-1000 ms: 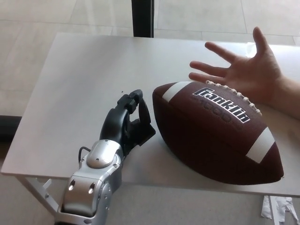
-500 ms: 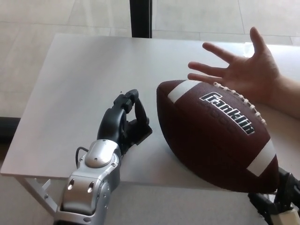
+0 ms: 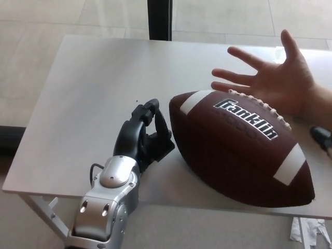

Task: The robot uses both its hands to grab the left and right ends of a football kept in the middle of the desk infront of it, lifts it up and places it in the palm of a person

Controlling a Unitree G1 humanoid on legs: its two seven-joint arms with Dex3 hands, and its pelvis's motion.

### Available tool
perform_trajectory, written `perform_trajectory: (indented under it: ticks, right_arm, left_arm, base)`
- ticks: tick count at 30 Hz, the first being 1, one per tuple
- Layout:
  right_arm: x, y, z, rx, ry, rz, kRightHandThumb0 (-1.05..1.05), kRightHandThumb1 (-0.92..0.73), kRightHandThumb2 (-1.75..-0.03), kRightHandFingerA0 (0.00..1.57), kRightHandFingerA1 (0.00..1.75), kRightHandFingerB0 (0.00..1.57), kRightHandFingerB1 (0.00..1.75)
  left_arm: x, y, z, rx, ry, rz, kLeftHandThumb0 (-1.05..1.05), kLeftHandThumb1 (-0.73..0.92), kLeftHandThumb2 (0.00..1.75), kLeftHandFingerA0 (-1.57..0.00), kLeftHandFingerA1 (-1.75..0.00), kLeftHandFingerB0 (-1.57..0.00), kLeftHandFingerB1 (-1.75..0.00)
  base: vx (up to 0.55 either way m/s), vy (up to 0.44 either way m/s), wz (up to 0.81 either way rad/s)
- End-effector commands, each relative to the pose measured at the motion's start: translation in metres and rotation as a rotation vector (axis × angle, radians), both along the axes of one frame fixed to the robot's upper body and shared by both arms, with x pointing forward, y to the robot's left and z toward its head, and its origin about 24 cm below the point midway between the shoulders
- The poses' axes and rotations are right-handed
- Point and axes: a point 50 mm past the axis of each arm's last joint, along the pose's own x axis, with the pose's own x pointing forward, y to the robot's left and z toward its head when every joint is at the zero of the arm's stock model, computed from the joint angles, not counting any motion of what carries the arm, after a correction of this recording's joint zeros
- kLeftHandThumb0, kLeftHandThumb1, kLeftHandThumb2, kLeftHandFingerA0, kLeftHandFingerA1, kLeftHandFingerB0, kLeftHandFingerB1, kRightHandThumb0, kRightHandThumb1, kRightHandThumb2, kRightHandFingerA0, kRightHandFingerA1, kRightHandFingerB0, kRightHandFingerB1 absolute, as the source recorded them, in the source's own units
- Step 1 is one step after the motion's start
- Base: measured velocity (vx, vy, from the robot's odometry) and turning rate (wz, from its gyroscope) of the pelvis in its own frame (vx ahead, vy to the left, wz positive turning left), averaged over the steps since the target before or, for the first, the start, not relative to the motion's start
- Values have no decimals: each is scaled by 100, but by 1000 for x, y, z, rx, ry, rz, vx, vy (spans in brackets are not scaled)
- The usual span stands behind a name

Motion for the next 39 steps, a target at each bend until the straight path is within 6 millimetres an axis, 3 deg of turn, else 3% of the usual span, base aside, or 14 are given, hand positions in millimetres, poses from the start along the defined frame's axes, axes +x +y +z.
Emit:
perform_trajectory:
  ticks: [1,10,11,13,14,15,16,22,23,24,25,30,35,39]
  right_arm:
    - [0,-10,4,-29,3,-37,-85,-92,-69,45,39,43,33]
    - [-1,7,-6,-64,13,21,-90,-92,-72,48,42,40,33]
    - [-3,8,-9,-56,25,30,-88,-75,-108,39,51,35,45]
    - [-5,10,-14,-55,39,43,-86,-76,-107,39,51,34,45]
    - [-6,10,-16,-50,45,44,-87,-92,-72,48,42,39,33]
    - [-7,11,-19,-35,58,43,-87,-74,-107,40,50,35,45]
    - [-8,11,-24,-27,74,45,-88,-92,-71,45,40,38,32]
    - [-4,4,-39,-93,164,209,-101,-85,-80,39,40,31,33]
    - [-1,1,-41,-95,172,240,-103,-84,-79,39,41,31,33]
    - [4,-3,-42,-108,202,322,-99,-92,-76,41,38,31,32]
    - [8,-6,-43,-116,204,342,-104,-83,-85,40,42,29,35]
    - [20,-8,-48,-128,248,386,-103,-92,-76,42,39,34,33]
    - [40,3,-36,-152,201,408,-104,-92,-74,38,36,32,32]
    - [46,18,-21,-124,117,403,-105,-92,-71,40,37,35,34]
  left_arm:
    - [-6,12,-16,61,64,38,-85,83,128,-7,-52,-1,-28]
    - [-4,14,-21,67,84,50,-90,83,129,-15,-55,0,-33]
    - [-4,14,-23,64,90,51,-90,83,128,-15,-55,0,-34]
    - [-5,11,-24,55,91,53,-90,82,128,-19,-57,0,-35]
    - [-5,11,-25,52,93,54,-90,83,129,-16,-56,0,-34]
    - [-6,10,-25,45,96,57,-90,84,129,-23,-59,0,-34]
    - [-7,7,-26,29,94,62,-90,84,123,-11,-52,-7,-34]
    - [-15,-7,-24,-96,100,80,-87,79,126,-16,-56,0,-22]
    - [-16,-11,-23,-112,106,83,-105,92,88,-11,-45,-5,-21]
    - [-19,-18,-21,-141,115,91,-93,82,127,-17,-55,0,-15]
    - [-20,-23,-21,-141,115,93,-92,82,127,-12,-52,0,-15]
    - [-25,-44,-22,-177,150,131,-95,82,126,0,-43,-15,-14]
    - [-31,-74,-22,-138,192,125,-98,89,129,-6,-22,-9,-6]
    - [-35,-86,-25,-158,222,135,-92,88,128,0,-24,0,-8]
  base:
    - [0,0,0]
    - [0,0,0]
    - [0,0,0]
    - [0,0,0]
    - [0,0,0]
    - [0,0,0]
    - [0,0,0]
    - [0,0,0]
    - [0,0,0]
    - [0,0,0]
    - [0,0,0]
    - [0,0,0]
    - [0,0,0]
    - [0,0,0]
